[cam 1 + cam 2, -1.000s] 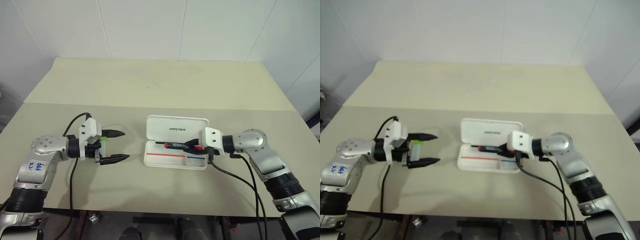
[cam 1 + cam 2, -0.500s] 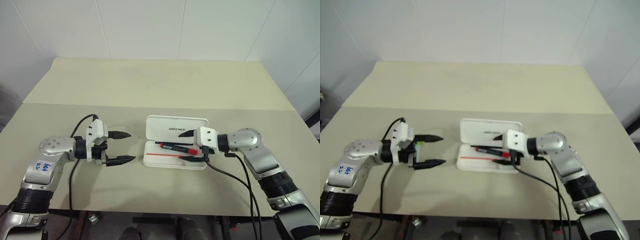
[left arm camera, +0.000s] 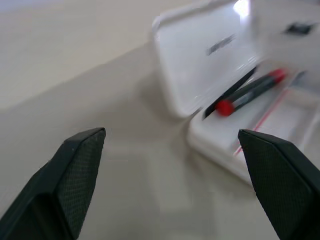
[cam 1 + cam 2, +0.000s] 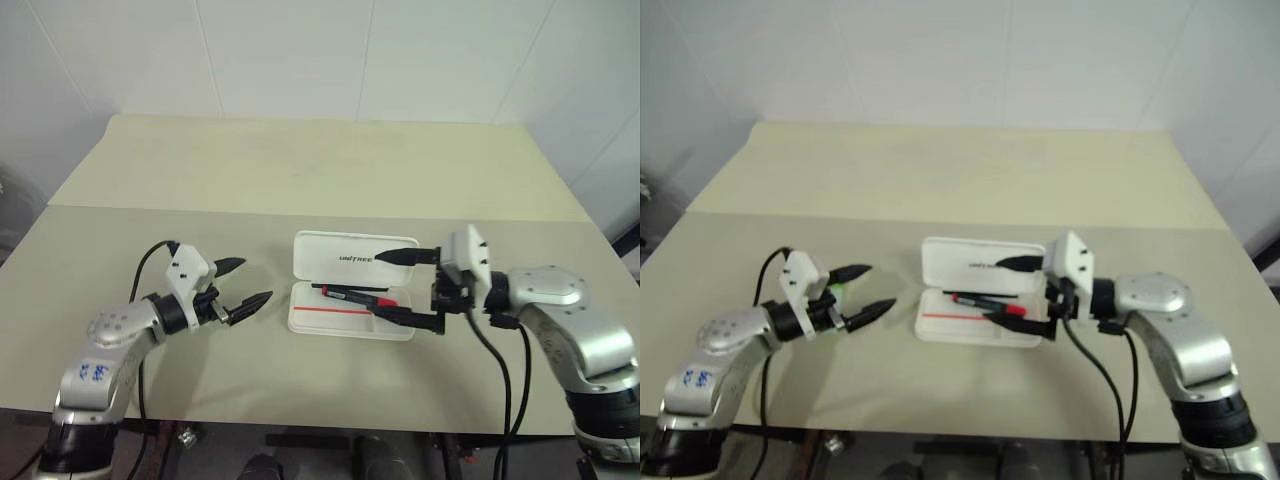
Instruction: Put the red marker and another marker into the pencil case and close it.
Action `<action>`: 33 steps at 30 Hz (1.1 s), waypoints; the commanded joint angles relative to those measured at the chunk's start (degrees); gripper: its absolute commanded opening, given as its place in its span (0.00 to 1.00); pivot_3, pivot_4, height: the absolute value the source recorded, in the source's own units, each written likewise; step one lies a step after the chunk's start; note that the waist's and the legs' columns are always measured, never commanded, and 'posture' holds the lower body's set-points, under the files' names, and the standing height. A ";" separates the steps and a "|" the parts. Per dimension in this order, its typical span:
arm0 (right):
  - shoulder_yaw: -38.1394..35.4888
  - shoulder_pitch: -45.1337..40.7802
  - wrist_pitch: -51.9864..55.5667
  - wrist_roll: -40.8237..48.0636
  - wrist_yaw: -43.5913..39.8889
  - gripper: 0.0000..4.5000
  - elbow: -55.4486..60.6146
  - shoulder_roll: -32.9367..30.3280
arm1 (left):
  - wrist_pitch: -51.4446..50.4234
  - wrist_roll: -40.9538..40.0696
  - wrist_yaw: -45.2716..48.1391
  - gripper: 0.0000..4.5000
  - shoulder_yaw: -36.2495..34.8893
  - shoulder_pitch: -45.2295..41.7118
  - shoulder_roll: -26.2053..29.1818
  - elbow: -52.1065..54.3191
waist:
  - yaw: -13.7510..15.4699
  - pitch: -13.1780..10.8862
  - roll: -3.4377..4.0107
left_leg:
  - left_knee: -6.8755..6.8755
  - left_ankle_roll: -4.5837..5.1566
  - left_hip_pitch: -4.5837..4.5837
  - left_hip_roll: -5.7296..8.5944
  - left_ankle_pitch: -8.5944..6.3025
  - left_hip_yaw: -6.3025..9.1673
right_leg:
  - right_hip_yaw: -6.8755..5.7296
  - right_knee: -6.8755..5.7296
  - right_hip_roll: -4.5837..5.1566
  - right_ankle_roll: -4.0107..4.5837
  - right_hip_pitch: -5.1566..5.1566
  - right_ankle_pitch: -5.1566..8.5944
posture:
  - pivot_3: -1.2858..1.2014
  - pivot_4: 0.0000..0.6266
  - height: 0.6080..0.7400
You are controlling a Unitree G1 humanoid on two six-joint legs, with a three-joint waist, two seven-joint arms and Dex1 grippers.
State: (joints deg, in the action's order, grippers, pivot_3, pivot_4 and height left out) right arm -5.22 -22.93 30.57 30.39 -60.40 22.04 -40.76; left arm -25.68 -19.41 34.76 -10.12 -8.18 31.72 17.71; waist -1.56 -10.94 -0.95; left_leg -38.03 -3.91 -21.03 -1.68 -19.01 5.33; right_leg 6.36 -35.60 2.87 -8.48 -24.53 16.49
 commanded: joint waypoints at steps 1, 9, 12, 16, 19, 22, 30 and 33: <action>-4.37 1.16 1.23 1.90 1.75 1.00 1.59 -2.36 | -3.19 4.60 -12.24 1.00 -4.08 2.38 -3.02 5.77 | 0.09 0.03 -0.06 | -0.01 0.00 0.04 0.00 0.00 0.01 | -0.01 -0.01 0.00 0.00 0.03 -0.01 | 0.52 0.24 1.00; -4.10 2.00 -0.30 1.01 3.03 1.00 0.14 -2.90 | -11.20 8.58 -25.91 1.00 -3.71 9.63 -11.66 15.16 | 0.05 0.04 -0.10 | -0.01 0.00 0.43 0.00 0.01 -0.03 | 0.03 -0.01 -0.04 0.04 0.36 -0.04 | 0.52 0.24 1.00; -3.47 1.80 -0.57 0.70 3.49 1.00 0.24 -2.60 | -13.65 9.95 -29.26 1.00 -3.21 10.49 -13.77 15.84 | 0.04 0.03 -0.11 | 0.00 0.00 0.63 0.00 0.00 -0.03 | 0.02 0.08 -0.05 0.04 0.61 -0.04 | 0.52 0.24 1.00; -3.13 1.51 -0.75 0.63 3.94 1.00 0.28 -2.63 | -15.25 10.80 -31.87 1.00 -3.29 10.41 -15.64 14.74 | 0.04 0.02 -0.13 | 0.02 0.00 0.82 0.00 0.00 -0.02 | 0.03 0.24 -0.05 0.01 0.89 -0.06 | 0.52 0.24 1.00; -3.29 1.49 -0.77 0.73 4.06 1.00 0.28 -2.89 | -16.14 10.56 -31.54 1.00 -3.15 9.79 -15.82 13.12 | 0.06 0.02 -0.13 | 0.02 0.00 0.82 0.00 0.00 -0.01 | 0.02 0.27 -0.06 0.00 0.92 -0.06 | 0.52 0.24 1.00; -4.26 2.17 -0.70 1.21 3.62 1.00 0.41 -3.66 | -16.97 10.57 -31.05 1.00 -3.08 8.34 -15.33 10.15 | 0.11 0.02 -0.13 | 0.04 0.00 0.82 0.00 0.00 0.01 | 0.02 0.27 -0.06 0.00 0.91 -0.06 | 0.52 0.24 1.00; -5.63 3.78 -0.25 2.92 3.21 1.00 1.78 -5.19 | -19.34 11.49 -30.68 0.96 -1.10 5.70 -15.00 4.97 | 0.43 0.03 -0.11 | 0.02 0.00 0.95 0.02 0.01 0.02 | 0.01 0.28 -0.06 0.02 1.07 -0.08 | 0.52 0.24 1.00; -6.01 4.27 -0.16 3.12 3.34 1.00 2.29 -5.59 | -19.83 11.44 -31.00 0.81 -0.56 6.17 -16.00 4.99 | 0.47 0.03 -0.11 | 0.01 -0.01 0.97 0.02 0.02 0.02 | 0.01 0.30 -0.07 0.11 1.10 -0.15 | 0.52 0.24 1.00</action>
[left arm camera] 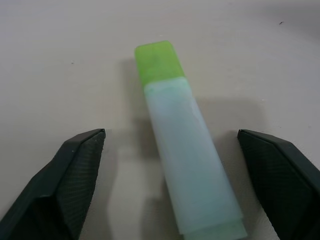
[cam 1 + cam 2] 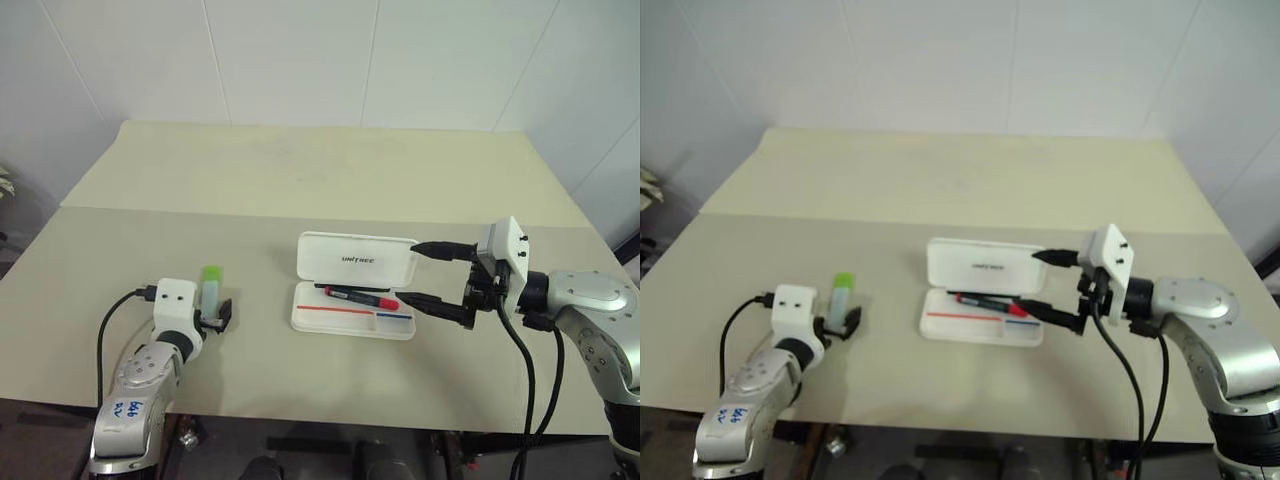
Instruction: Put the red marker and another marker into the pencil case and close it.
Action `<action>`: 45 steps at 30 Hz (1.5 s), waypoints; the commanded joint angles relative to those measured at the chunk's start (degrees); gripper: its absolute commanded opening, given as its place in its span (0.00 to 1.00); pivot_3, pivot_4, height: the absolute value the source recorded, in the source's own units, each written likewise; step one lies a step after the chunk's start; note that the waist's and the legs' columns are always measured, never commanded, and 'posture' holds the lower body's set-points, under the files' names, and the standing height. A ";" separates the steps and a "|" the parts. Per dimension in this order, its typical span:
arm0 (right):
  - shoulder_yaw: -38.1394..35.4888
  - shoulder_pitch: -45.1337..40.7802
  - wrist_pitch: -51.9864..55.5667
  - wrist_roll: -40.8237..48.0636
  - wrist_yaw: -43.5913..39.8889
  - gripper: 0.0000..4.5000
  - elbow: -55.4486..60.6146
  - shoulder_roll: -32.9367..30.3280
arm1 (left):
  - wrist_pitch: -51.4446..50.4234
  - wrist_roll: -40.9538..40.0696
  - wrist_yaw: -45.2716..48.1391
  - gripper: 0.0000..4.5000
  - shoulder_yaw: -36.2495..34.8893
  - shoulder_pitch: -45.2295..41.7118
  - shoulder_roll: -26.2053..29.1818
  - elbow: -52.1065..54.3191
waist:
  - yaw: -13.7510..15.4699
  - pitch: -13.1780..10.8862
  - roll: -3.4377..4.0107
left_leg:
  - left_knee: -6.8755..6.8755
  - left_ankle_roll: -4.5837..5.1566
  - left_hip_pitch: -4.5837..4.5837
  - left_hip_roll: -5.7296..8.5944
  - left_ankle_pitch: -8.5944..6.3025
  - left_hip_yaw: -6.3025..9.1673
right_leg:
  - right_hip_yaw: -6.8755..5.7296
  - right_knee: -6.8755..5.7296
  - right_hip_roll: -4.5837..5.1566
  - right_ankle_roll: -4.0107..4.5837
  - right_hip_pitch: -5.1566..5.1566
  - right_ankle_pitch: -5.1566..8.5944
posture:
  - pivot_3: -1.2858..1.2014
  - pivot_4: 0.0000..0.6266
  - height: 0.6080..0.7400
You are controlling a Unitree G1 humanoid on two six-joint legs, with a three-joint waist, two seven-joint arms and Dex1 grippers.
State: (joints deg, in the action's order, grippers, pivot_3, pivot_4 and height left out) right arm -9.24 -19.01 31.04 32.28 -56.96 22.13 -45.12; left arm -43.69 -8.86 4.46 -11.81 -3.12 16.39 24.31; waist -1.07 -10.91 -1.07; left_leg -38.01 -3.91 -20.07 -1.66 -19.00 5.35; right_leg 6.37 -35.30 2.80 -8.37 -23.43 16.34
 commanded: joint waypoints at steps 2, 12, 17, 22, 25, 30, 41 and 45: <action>-2.14 0.48 -0.65 1.30 0.01 1.00 2.27 -1.40 | -1.79 0.85 -1.05 0.66 0.92 1.20 -1.17 -1.49 | -0.12 0.00 0.00 | 0.00 0.01 0.05 0.00 0.01 -0.01 | 0.00 0.08 0.00 0.08 0.05 -0.01 | 0.52 0.24 1.00; -1.95 -0.63 -1.30 1.88 -0.33 1.00 1.09 -1.10 | -1.12 1.97 -2.70 0.24 0.20 1.06 -1.21 -1.27 | -0.51 0.00 0.00 | 0.00 0.10 0.04 0.00 0.17 -0.02 | 0.01 0.33 -0.02 0.35 0.09 -0.09 | 0.52 0.24 1.00; -3.54 -2.58 1.04 7.64 -0.70 1.00 1.27 -0.40 | 1.58 -2.82 -2.55 0.24 -5.19 -3.31 -3.50 -3.21 | -0.53 -0.01 -0.01 | 0.00 0.18 0.00 -0.01 0.25 -0.02 | 0.02 0.44 -0.06 0.49 0.07 -0.17 | 0.52 0.24 1.00; -2.05 -2.31 2.51 10.51 -2.98 1.00 4.52 -1.81 | 4.43 -7.42 4.09 0.24 -8.47 -8.90 0.29 -7.69 | -0.49 -0.09 -0.14 | 0.03 0.22 -0.16 -0.02 0.28 -0.01 | 0.01 0.59 -0.08 0.46 -0.01 -0.27 | 0.52 0.24 1.00; -0.88 -2.25 2.78 11.19 -4.52 1.00 6.37 -2.50 | 6.74 -8.61 9.83 0.24 -8.59 -11.75 5.31 -11.29 | -0.46 -0.09 -0.15 | 0.10 0.14 -0.19 -0.03 0.23 0.00 | 0.00 0.59 -0.07 0.09 -0.07 -0.46 | 0.52 0.24 1.00; 0.40 0.26 -3.09 4.84 -8.27 1.00 3.39 -5.20 | 14.21 -11.20 28.13 0.24 -4.09 -15.22 15.79 -14.50 | -0.30 -0.09 -0.14 | 0.69 0.09 -0.25 -0.05 0.24 -0.02 | -0.03 0.94 -0.04 0.04 -0.24 -0.43 | 0.52 0.24 1.00; -4.83 3.61 -12.21 -3.57 -8.01 1.00 -9.59 -7.46 | 27.20 -15.64 54.38 0.24 0.44 -18.20 26.87 -16.95 | -0.44 -0.11 -0.11 | 1.02 -0.08 -0.38 -0.08 0.24 -0.25 | -0.06 1.29 0.09 0.01 -0.41 -0.32 | 0.52 0.24 1.00; -6.71 5.40 -14.10 -5.24 -7.75 1.00 -11.51 -8.82 | 25.08 -18.52 58.71 0.24 3.48 -21.70 26.78 -15.47 | -0.33 -0.18 -0.08 | 0.90 -0.04 -0.38 -0.08 0.22 -0.26 | -0.05 1.20 0.09 -0.02 -0.40 -0.33 | 0.52 0.24 1.00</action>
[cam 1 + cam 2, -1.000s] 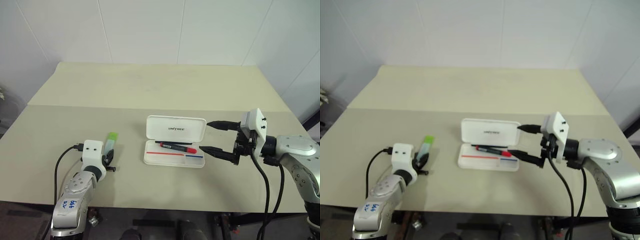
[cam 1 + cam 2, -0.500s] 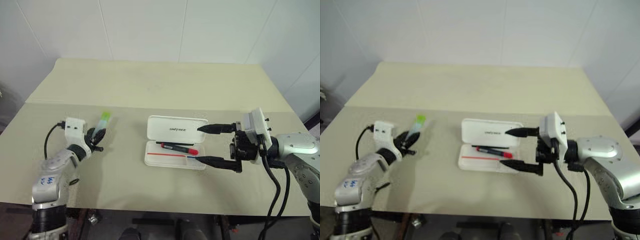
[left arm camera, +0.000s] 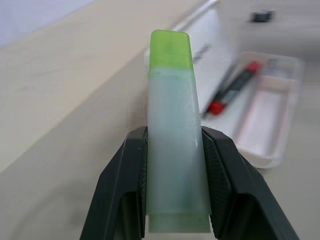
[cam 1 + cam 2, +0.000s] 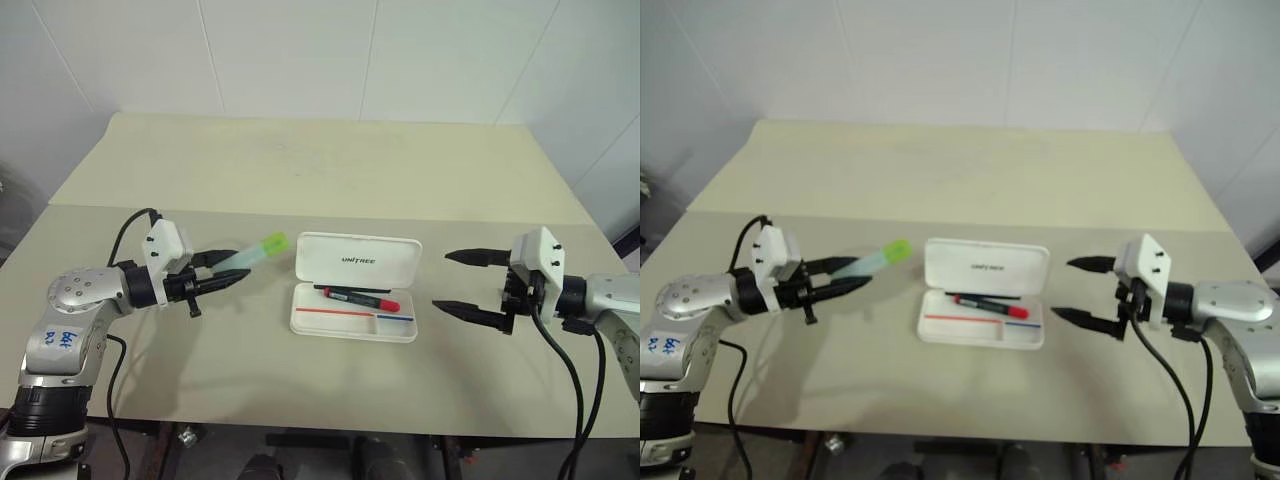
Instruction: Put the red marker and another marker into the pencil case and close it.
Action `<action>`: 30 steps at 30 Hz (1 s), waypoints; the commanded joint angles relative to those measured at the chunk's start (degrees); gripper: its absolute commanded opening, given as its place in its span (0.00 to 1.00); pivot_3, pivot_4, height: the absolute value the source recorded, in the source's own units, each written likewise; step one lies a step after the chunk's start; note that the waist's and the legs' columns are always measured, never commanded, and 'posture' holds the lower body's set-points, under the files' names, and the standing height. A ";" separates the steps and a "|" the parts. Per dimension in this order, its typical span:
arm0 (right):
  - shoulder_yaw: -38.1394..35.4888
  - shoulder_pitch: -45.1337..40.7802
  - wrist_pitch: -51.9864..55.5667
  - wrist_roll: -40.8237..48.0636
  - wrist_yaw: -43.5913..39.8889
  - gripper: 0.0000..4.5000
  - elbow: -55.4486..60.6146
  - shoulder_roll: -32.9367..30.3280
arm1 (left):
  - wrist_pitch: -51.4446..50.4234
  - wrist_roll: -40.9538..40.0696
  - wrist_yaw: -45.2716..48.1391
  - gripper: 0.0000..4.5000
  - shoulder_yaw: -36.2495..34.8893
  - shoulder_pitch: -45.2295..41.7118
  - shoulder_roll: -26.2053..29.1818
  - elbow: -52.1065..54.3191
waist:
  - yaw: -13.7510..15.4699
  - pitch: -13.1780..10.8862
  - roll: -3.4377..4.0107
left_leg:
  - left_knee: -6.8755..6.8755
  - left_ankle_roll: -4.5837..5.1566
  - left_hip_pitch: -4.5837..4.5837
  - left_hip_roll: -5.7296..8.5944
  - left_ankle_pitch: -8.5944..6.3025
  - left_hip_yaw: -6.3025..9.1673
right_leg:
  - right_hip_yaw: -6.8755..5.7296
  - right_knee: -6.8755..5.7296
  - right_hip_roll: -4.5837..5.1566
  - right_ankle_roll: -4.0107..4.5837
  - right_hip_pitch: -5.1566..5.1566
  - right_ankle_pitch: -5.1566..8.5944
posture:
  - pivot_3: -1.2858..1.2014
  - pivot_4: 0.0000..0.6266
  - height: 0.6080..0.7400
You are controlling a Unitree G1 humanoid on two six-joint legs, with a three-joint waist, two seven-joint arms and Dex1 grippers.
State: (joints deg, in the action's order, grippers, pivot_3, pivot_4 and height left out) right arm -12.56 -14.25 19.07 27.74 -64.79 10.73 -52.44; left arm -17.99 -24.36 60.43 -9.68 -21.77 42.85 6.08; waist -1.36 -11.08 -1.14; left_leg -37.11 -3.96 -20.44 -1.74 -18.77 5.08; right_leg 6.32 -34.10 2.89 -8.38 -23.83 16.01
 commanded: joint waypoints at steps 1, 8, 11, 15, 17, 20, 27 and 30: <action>-3.85 0.97 -2.44 -1.03 0.30 1.00 -0.37 -1.66 | -1.20 -3.69 3.02 0.24 1.86 -4.14 -0.15 2.96 | -0.03 -0.01 0.00 | -0.02 0.00 0.01 0.00 0.00 0.00 | 0.00 -0.02 -0.01 -0.02 0.01 -0.01 | 0.52 0.24 1.00; -7.16 3.96 -2.52 -1.77 2.48 1.00 1.16 -1.85 | -2.53 -3.22 6.22 0.24 9.65 -9.65 -2.37 4.55 | -0.19 -0.01 0.01 | -0.08 0.01 0.06 0.00 0.01 -0.01 | 0.04 -0.16 -0.03 -0.03 0.03 -0.01 | 0.52 0.24 1.00; -8.23 5.56 -1.70 -1.47 3.95 1.00 3.18 -1.46 | -1.46 -0.58 7.46 0.24 13.98 -11.30 -3.47 3.06 | -0.29 -0.02 0.02 | -0.08 0.01 0.09 0.00 0.01 -0.02 | 0.07 -0.21 -0.05 -0.03 0.02 -0.01 | 0.52 0.24 1.00; -9.49 8.30 -0.66 -0.96 6.00 1.00 6.36 -0.74 | 1.51 4.96 6.80 0.24 19.12 -13.97 -5.80 -1.21 | -0.14 -0.03 0.02 | -0.14 0.04 0.11 0.00 0.03 -0.03 | 0.09 -0.29 -0.07 -0.03 0.04 -0.01 | 0.52 0.24 1.00; -10.04 9.71 0.01 -0.55 7.21 1.00 8.19 -0.32 | 2.52 7.66 6.10 0.24 21.29 -15.15 -7.12 -3.59 | -0.09 -0.03 0.02 | -0.20 0.05 0.13 0.00 0.03 -0.01 | 0.10 -0.29 -0.09 -0.03 0.10 -0.01 | 0.52 0.24 1.00; -10.74 11.41 0.99 -0.03 8.66 1.00 10.58 0.23 | 4.08 9.72 7.02 0.24 23.44 -15.93 -8.42 -6.22 | -0.10 -0.03 0.02 | -0.23 0.05 0.14 0.01 0.04 -0.01 | 0.12 -0.30 -0.09 -0.04 0.12 -0.02 | 0.52 0.24 1.00; -11.57 13.39 2.35 0.85 11.25 1.00 13.70 1.05 | 6.03 12.74 8.56 0.24 26.48 -15.11 -10.24 -9.21 | -0.11 -0.03 0.02 | -0.22 0.05 0.14 0.01 0.04 -0.01 | 0.13 -0.33 -0.10 -0.04 0.11 -0.02 | 0.52 0.24 1.00; -11.58 13.96 2.75 1.17 12.20 1.00 14.77 1.49 | 6.33 14.31 7.33 0.24 27.20 -15.20 -11.13 -10.19 | -0.09 -0.03 0.02 | -0.25 0.07 0.14 0.01 0.05 -0.01 | 0.14 -0.37 -0.11 -0.04 0.12 -0.02 | 0.52 0.24 1.00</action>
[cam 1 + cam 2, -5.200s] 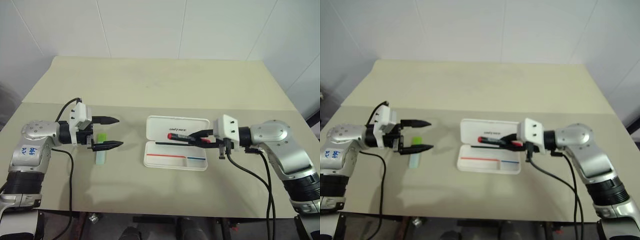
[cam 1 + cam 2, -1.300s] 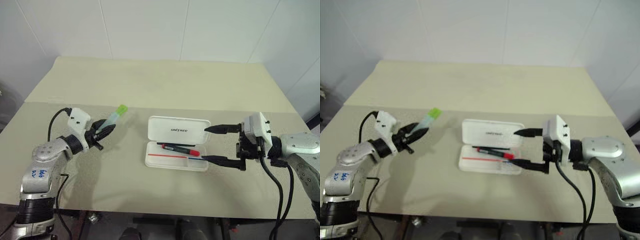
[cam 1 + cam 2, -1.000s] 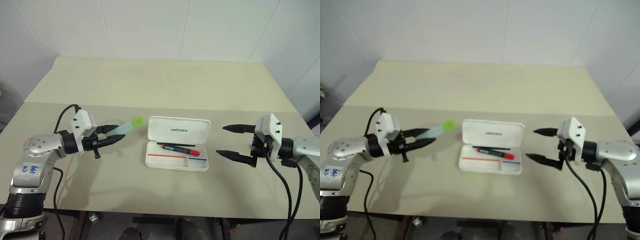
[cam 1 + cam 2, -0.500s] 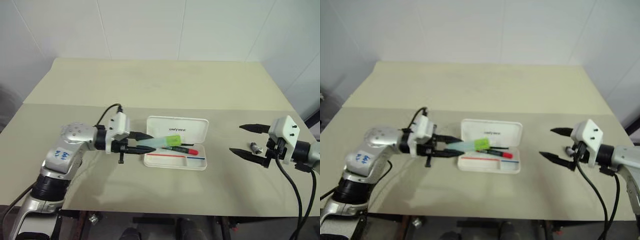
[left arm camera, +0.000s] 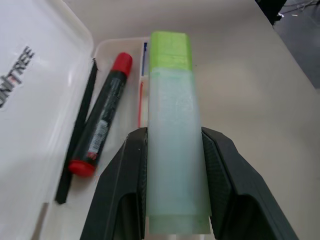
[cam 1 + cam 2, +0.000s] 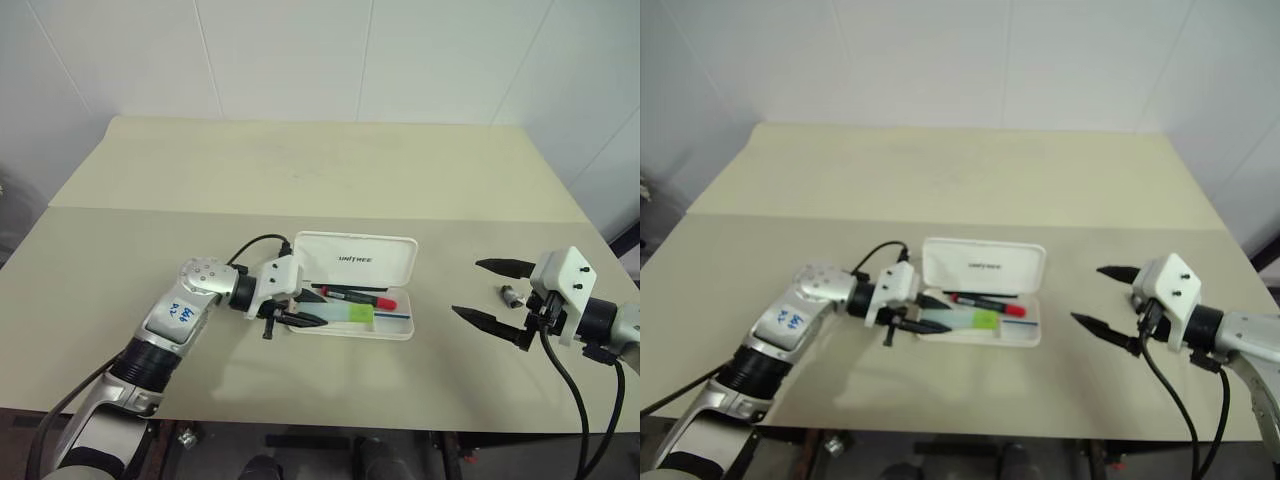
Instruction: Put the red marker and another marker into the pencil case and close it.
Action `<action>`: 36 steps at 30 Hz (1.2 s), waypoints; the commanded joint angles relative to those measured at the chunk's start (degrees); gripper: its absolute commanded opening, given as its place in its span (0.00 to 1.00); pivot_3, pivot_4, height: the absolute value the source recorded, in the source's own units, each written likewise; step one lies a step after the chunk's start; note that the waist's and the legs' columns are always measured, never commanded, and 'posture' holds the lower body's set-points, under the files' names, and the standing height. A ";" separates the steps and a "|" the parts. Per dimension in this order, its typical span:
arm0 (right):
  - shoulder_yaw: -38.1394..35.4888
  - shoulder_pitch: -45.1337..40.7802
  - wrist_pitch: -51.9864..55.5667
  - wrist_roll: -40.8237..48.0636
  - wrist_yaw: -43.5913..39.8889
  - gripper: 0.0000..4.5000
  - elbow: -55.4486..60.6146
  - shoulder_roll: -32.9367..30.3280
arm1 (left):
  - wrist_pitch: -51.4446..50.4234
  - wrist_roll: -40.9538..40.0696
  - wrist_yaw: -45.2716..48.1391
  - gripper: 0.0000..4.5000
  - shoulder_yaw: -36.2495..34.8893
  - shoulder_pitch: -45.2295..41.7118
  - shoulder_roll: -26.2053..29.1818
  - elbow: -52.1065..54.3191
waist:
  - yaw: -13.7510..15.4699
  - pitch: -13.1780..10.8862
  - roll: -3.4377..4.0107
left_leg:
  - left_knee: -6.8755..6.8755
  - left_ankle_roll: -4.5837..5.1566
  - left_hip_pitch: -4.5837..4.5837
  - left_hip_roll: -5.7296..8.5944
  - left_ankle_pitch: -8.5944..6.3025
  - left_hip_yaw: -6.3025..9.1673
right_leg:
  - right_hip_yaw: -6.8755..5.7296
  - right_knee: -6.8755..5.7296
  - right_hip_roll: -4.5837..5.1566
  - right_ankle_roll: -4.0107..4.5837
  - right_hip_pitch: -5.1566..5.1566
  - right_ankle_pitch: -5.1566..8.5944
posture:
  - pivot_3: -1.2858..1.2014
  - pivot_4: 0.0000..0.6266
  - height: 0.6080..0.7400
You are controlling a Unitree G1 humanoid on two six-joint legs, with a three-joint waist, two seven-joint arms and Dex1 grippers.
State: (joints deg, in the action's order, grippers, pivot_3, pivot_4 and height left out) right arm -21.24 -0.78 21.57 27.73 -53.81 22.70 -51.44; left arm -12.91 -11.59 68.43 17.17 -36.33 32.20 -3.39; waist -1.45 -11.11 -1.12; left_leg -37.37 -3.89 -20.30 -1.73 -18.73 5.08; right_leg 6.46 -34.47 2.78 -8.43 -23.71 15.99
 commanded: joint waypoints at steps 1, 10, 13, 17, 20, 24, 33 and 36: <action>-2.87 0.65 0.29 1.26 1.46 1.00 3.03 0.58 | 1.29 1.87 -0.81 0.24 0.39 -0.66 -0.70 -0.88 | 0.02 0.00 0.00 | 0.00 0.00 0.01 0.00 0.00 0.00 | 0.00 -0.02 -0.01 0.00 0.00 0.00 | 0.52 0.24 1.00; -1.88 0.38 0.19 1.68 3.50 1.00 3.72 1.31 | 1.86 4.90 -2.59 0.24 0.95 -1.07 -2.46 -2.95 | 0.06 0.00 0.00 | -0.03 0.03 0.01 0.00 0.02 0.03 | 0.02 -0.08 -0.02 0.00 0.01 0.00 | 0.52 0.24 1.00; -1.63 0.26 0.22 1.81 3.82 1.00 3.91 1.48 | 2.25 5.14 -2.12 0.24 1.01 -1.13 -2.92 -3.23 | 0.04 0.00 0.00 | -0.04 0.04 0.02 0.00 0.02 0.03 | 0.02 -0.10 -0.03 0.00 0.01 0.00 | 0.52 0.24 1.00; -1.41 0.36 0.24 1.79 4.11 1.00 4.15 1.74 | 2.14 5.50 -1.40 0.24 1.38 -1.24 -2.83 -3.41 | 0.04 0.00 0.00 | -0.05 0.04 0.02 0.00 0.02 0.03 | 0.02 -0.14 -0.03 0.00 0.01 0.00 | 0.52 0.24 1.00; -1.31 0.47 0.21 1.71 4.25 1.00 4.26 2.04 | 2.19 5.41 -0.80 0.32 1.32 -1.40 -2.59 -3.66 | 0.05 0.00 0.00 | -0.06 0.04 0.03 0.00 0.03 0.03 | 0.02 -0.15 -0.03 0.00 0.01 0.00 | 0.52 0.24 1.00; -0.86 0.45 0.07 1.56 4.58 1.00 4.24 2.57 | 2.74 5.17 -0.09 0.61 0.91 -1.87 -2.56 -4.02 | 0.04 0.00 0.00 | -0.06 0.04 0.03 0.00 0.03 0.03 | 0.02 -0.16 -0.03 0.00 0.01 0.00 | 0.52 0.24 1.00; 0.32 -0.21 0.22 1.10 5.88 1.00 3.71 3.92 | 1.95 2.47 1.98 1.00 -0.55 -1.55 -2.96 -1.83 | 0.04 0.00 0.00 | -0.07 0.05 0.03 0.00 0.03 0.03 | 0.02 -0.18 -0.03 0.00 0.01 0.00 | 0.52 0.24 1.00; 1.34 0.05 1.41 -0.22 8.23 1.00 3.59 5.12 | 1.92 0.42 2.73 1.00 -1.57 -1.14 -3.13 -0.30 | 0.05 0.00 0.00 | -0.08 0.05 0.03 0.00 0.03 0.04 | 0.02 -0.19 -0.04 0.00 0.01 0.00 | 0.52 0.24 1.00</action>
State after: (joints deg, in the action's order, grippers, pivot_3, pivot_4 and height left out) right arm -19.93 -0.57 22.67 27.91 -47.14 24.72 -46.66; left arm -11.30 -8.98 70.57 17.34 -37.24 29.30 -6.84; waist -1.41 -11.10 -1.12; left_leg -37.45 -3.84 -20.27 -1.73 -18.70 5.12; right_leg 6.48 -34.66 2.74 -8.42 -23.70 15.99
